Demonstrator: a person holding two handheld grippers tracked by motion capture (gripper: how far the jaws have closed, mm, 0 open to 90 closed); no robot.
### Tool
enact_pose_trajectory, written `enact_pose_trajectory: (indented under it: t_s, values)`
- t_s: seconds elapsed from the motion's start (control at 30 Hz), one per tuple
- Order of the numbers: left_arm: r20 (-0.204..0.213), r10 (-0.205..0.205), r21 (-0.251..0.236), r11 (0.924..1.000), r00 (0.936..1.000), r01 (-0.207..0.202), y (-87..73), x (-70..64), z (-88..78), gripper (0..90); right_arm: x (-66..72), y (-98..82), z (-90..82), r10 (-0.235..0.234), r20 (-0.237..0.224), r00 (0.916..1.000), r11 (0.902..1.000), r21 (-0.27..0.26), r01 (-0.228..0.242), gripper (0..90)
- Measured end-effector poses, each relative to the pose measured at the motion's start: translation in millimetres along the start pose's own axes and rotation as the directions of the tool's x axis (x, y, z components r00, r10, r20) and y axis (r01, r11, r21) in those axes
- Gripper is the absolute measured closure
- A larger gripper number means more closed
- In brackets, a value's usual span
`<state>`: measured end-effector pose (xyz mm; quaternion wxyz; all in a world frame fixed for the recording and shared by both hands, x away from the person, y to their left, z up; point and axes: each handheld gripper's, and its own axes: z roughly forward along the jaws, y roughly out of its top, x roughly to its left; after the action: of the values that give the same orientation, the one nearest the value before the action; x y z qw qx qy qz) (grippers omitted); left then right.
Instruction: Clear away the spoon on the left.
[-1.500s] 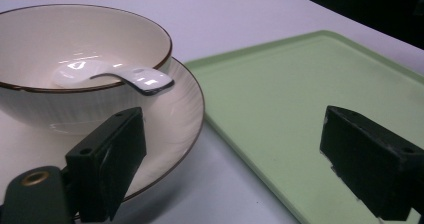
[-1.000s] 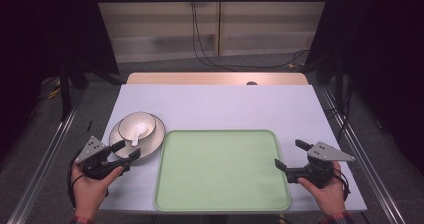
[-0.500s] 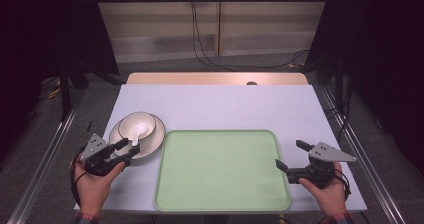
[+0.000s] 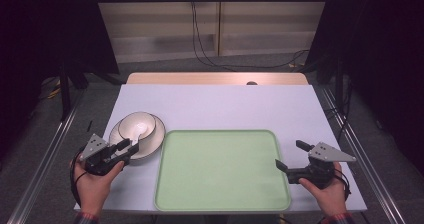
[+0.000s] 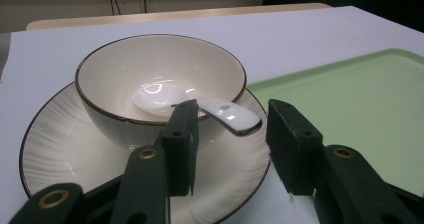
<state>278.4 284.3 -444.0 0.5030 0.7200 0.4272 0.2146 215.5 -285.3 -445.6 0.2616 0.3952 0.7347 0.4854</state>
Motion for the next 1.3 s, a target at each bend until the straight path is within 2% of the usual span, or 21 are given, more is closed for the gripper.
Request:
enact_pose_trajectory:
  t_s: [0.5, 0.87, 1.03, 1.17, 1.3]
  values:
    - [0.002, -0.01, 0.001, 0.9999, 0.9999, 0.01, 0.2, 1.8, -1.8, 67.3, -0.3, -0.5, 0.4, -0.003, -0.005, 1.0, 1.0, 0.002, 0.003, 3.1]
    - [-0.004, -0.039, 0.007, 0.9992, 0.9992, 0.039, 0.6, 4.3, -3.2, 68.0, -0.2, -0.8, 0.7, -0.001, -0.011, 0.9999, 1.0, 0.003, 0.001, 3.1]
    - [-0.014, -0.034, 0.001, 0.9994, 0.9993, 0.034, 0.6, 4.9, -2.3, 65.8, 0.1, -0.7, 0.8, -0.001, -0.009, 1.0, 1.0, 0.004, 0.001, 3.1]
    - [-0.016, -0.046, 0.002, 0.999, 0.9988, 0.046, -0.2, 4.5, 0.0, 64.1, 0.1, -0.7, 0.7, -0.001, -0.009, 1.0, 1.0, 0.004, 0.001, 3.2]
    - [-0.021, -0.044, 0.007, 0.999, 0.9988, 0.044, -0.6, 6.0, 0.3, 65.9, 0.2, -0.8, 0.5, -0.001, -0.008, 1.0, 1.0, 0.005, 0.001, 3.2]
